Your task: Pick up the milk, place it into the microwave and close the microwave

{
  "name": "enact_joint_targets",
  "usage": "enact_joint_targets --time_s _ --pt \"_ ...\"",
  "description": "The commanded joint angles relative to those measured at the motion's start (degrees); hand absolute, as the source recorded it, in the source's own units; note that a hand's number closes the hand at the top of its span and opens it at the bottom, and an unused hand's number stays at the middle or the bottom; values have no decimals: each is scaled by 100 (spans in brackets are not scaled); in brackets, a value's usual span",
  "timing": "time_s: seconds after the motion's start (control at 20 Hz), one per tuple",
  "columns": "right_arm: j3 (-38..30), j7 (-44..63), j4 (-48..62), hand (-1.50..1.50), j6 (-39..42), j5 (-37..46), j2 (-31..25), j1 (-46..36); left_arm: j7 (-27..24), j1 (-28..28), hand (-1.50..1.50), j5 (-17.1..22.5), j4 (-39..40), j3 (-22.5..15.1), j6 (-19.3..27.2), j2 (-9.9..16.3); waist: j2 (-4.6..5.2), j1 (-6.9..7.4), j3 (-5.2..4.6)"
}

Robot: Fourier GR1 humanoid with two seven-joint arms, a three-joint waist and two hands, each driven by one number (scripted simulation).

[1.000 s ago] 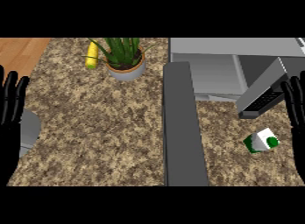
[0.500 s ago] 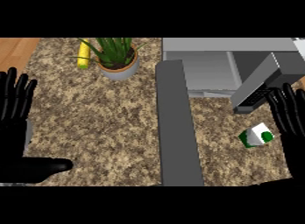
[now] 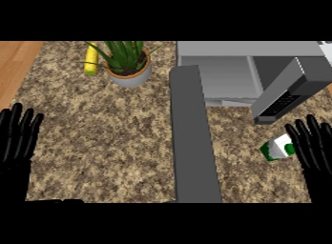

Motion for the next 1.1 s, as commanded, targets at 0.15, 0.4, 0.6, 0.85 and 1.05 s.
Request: enact_joint_targets --time_s 0.15,0.4,0.6,0.85,1.05 --pt "-302 -417 343 -150 -362 650 141 -7 -82 401 -150 -23 -251 -93 -89 -77 6 13 0" --pt "-335 -341 411 -150 -1015 1316 336 -307 -580 1232 -150 -111 -501 -505 -165 -148 5 55 -1" --pt "-603 -1352 1090 -150 -858 1231 298 8 -420 974 -150 247 -419 151 -452 106 7 7 1" --pt "-1025 -1191 1634 -150 -866 1083 47 -462 -1012 1541 -150 273 -343 122 -641 51 6 24 -1" --pt "-758 -1500 2120 -150 -1219 1589 300 -612 -918 1963 -150 -79 -762 -410 -583 -148 4 29 -1"
